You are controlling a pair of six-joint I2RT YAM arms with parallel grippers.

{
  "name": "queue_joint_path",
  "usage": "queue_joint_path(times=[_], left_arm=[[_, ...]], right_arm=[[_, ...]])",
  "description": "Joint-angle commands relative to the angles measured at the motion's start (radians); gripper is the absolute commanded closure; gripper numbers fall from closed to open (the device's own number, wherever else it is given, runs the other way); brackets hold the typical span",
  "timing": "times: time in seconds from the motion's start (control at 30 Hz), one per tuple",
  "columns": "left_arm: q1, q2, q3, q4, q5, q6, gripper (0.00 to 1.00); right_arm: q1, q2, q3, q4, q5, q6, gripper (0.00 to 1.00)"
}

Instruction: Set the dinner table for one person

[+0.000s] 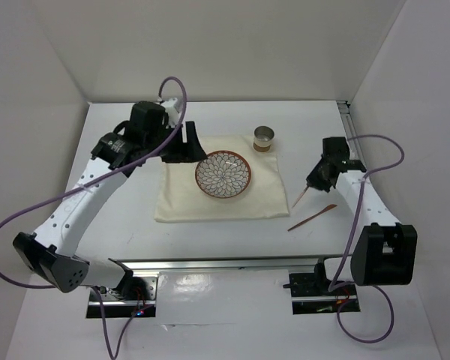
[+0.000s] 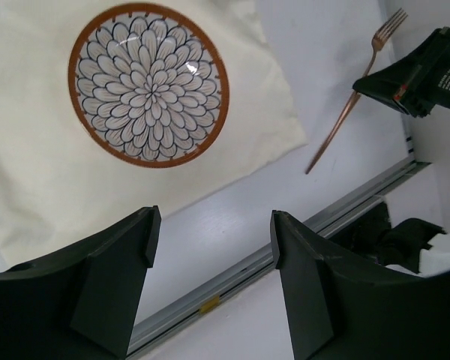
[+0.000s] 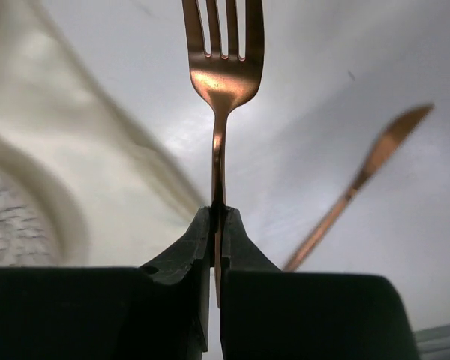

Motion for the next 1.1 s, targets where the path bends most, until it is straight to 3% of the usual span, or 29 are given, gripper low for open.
queue_joint_path(times=[0.0, 0.13, 0.3, 0.5, 0.77, 1.07], left_arm=[[0.053, -0.051, 0.094, 0.017, 0.122, -0.036, 0.23], [0.103, -0.091, 0.142, 0.017, 0.157, -0.061, 0.23], [0.159, -0.123, 0.142, 0.026, 0.148, -0.061, 0.23], [0.182, -0.165, 0.109, 0.016, 0.157, -0.07, 0.23], [0.201, -0.186, 0.087, -0.006, 0.148, -0.061, 0.23], [0.201, -0.205, 0.069, -0.017, 0.121, -0.051, 0.23]], right_arm=[[0.072, -0.02, 0.195, -0.021, -0.028, -0.081, 1.0], [0.307, 0.086, 0.37, -0.055, -0.028, -0.046, 1.0], [0.57, 0.259, 0.468, 0.115, -0.126, 0.039, 1.0], [0.75, 0.553, 0.802, 0.093, -0.117, 0.039, 1.0], [0.784, 0.91, 1.129, 0.006, -0.107, 0.039, 1.0], [0.784, 1.045, 1.212, 0.015, -0.177, 0.057, 1.0]])
